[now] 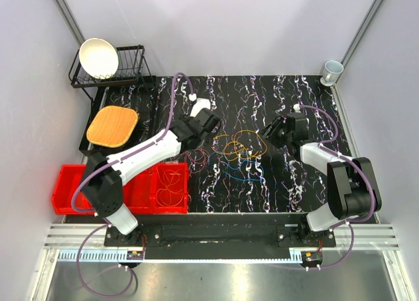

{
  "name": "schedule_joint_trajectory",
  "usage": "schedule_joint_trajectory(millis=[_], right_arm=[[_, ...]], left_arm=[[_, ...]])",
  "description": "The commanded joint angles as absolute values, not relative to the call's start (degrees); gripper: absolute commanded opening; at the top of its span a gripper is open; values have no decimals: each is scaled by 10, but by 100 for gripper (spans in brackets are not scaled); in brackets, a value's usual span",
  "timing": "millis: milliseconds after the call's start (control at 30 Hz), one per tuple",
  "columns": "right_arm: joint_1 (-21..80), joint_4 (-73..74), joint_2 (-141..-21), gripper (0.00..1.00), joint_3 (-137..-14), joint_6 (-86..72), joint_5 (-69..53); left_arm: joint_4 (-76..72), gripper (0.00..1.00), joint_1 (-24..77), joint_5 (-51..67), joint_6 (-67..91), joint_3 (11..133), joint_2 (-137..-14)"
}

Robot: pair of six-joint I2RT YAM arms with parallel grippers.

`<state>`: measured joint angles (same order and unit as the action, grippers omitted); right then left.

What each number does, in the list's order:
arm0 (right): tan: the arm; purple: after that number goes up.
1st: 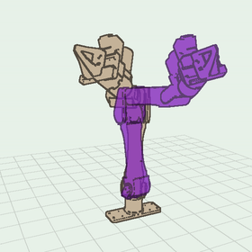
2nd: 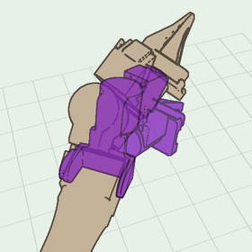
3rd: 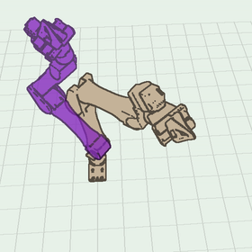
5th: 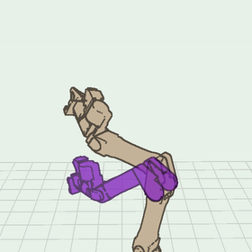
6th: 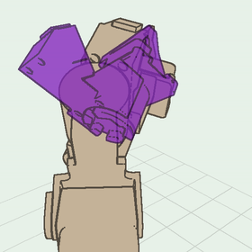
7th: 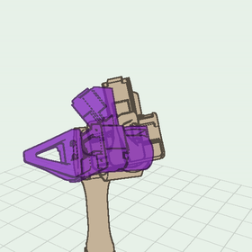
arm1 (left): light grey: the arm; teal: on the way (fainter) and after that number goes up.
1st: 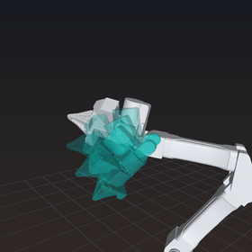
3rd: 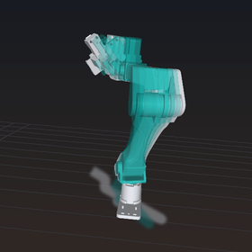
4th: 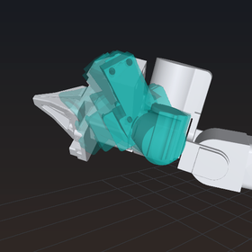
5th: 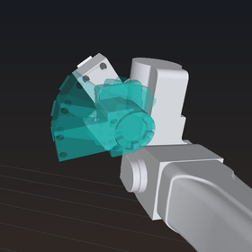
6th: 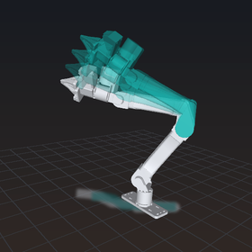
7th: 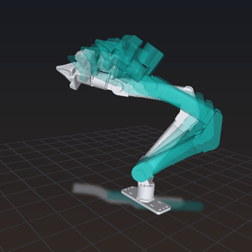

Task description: Untangle the cables

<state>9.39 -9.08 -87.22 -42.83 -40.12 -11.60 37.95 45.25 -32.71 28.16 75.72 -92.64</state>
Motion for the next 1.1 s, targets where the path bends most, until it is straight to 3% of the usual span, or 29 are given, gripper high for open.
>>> schedule_joint_trajectory(millis=[0, 67, 200, 300, 1067], right_arm=[[95, -96, -879, 50, -452, -399, -125], [95, -96, -882, 50, -454, -398, -127], [96, -96, -888, 50, -454, -399, -131], [96, -96, -890, 50, -455, -399, -130], [95, -95, -915, 50, -466, -400, -144]], left_arm=[[375, 83, 453, -295, 308, 751, -936], [374, 89, 456, -290, 300, 750, -961], [361, 89, 464, -280, 283, 763, -1007], [341, 83, 463, -265, 283, 766, -1032], [241, 66, 423, -225, 313, 736, -1101]])
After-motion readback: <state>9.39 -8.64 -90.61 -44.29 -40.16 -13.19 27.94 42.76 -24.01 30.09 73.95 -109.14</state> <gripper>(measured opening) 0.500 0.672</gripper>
